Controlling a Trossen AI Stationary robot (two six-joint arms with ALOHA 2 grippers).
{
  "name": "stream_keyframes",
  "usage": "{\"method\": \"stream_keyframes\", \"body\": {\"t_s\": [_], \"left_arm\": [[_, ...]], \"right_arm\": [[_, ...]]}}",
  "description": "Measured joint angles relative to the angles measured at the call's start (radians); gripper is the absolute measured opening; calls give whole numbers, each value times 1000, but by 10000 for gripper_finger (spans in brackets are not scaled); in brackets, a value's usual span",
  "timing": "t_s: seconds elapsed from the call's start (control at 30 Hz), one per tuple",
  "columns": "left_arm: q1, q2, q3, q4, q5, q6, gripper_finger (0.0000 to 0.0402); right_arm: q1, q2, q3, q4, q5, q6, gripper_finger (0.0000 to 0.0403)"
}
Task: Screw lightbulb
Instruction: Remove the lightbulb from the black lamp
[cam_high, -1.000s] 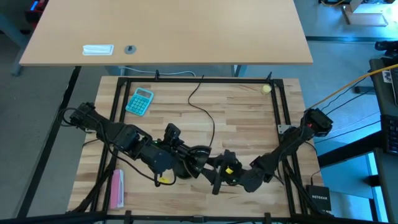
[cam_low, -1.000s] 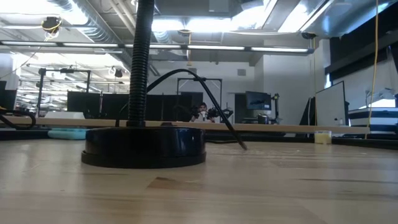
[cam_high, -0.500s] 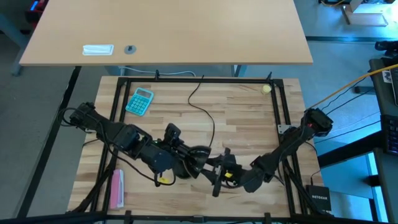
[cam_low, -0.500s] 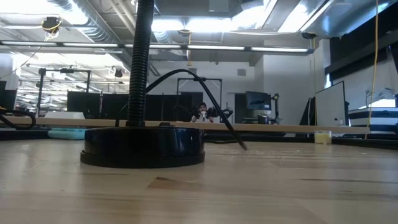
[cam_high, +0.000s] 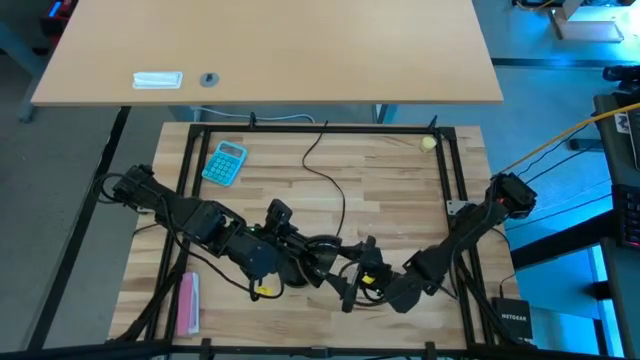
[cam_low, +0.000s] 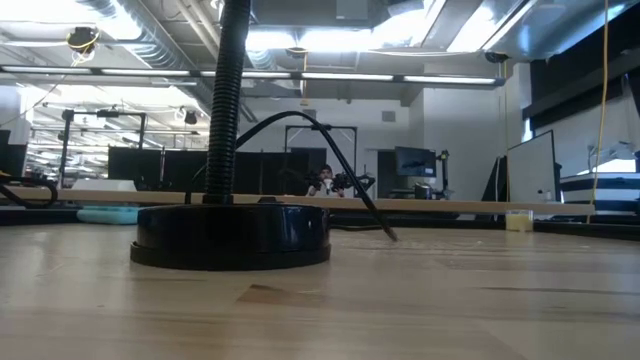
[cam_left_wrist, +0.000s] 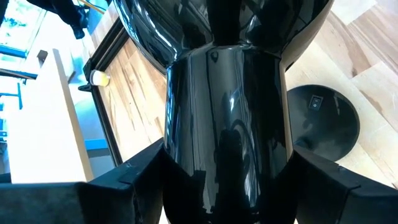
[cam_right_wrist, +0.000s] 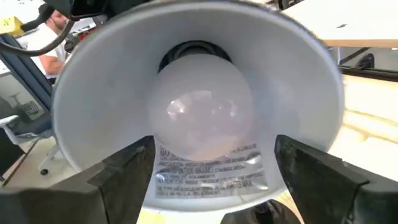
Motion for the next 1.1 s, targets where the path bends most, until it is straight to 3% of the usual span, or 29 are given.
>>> {"method": "stream_keyframes", "body": {"t_s": [0.27,0.7,1.1], "left_arm": [[0,0,0,-3,-2,-9,249],[0,0,0,-3,-2,3,249],[0,-1,0,-5,-3,-9,249]], "right_arm": [[-46,45,0,196,-71,-172,317],[-46,46,0,202,-55,-427,250],[-46,46,1,208,-6,-1110,251]]}}
